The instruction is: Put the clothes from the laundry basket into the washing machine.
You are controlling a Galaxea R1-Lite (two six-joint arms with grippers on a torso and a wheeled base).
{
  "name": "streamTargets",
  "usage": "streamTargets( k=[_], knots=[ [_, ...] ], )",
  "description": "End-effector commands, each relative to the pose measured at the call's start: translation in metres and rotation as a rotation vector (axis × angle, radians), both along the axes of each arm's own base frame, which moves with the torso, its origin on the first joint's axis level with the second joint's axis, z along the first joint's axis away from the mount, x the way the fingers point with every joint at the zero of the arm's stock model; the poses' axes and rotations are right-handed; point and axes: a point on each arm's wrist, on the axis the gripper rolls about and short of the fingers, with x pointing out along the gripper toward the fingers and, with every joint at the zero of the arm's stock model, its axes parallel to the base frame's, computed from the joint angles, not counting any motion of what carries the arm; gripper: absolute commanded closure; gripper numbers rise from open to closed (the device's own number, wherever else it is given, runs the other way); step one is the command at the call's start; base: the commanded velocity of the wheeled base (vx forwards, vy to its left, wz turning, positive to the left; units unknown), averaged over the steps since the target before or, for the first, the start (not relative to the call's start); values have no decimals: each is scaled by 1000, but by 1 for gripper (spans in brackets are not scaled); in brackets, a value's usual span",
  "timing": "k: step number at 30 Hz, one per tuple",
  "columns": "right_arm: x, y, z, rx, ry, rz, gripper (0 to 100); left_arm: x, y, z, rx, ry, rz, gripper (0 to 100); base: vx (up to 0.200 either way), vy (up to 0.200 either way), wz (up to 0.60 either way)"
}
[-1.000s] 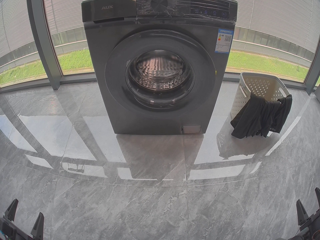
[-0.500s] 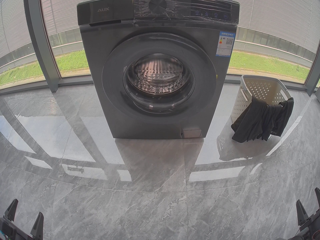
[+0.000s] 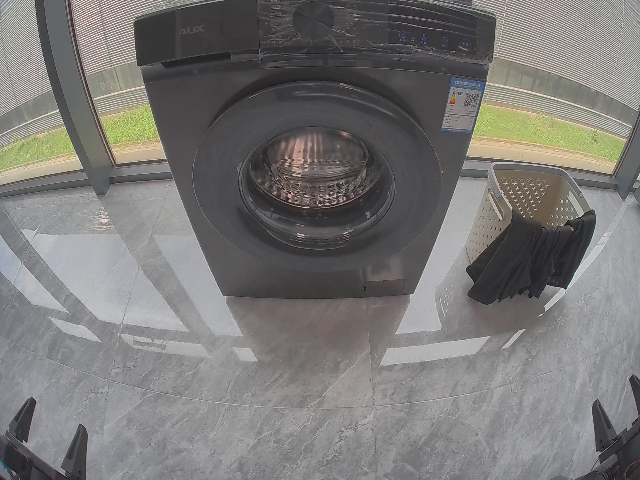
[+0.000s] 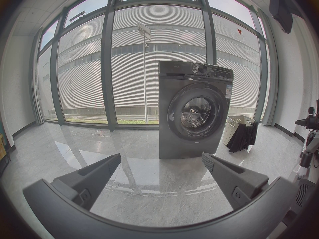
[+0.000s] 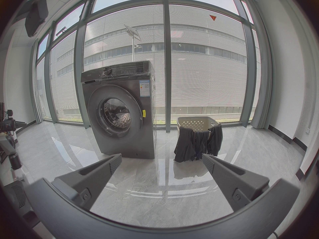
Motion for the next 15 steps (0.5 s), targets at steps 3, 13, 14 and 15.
streamTargets(
  k=[3, 13, 14, 15],
  knots=[
    [1, 0, -5, 0, 8, 0, 0, 0, 0, -5, -8, -2, 1, 0, 67, 0, 0],
    [1, 0, -5, 0, 8, 0, 0, 0, 0, -5, 0, -2, -2, 0, 160, 0, 0],
    [1, 0, -5, 0, 8, 0, 0, 0, 0, -5, 0, -2, -2, 0, 0, 0, 0],
    [1, 0, -5, 0, 8, 0, 0, 0, 0, -5, 2, -2, -2, 0, 0, 0, 0]
  ],
)
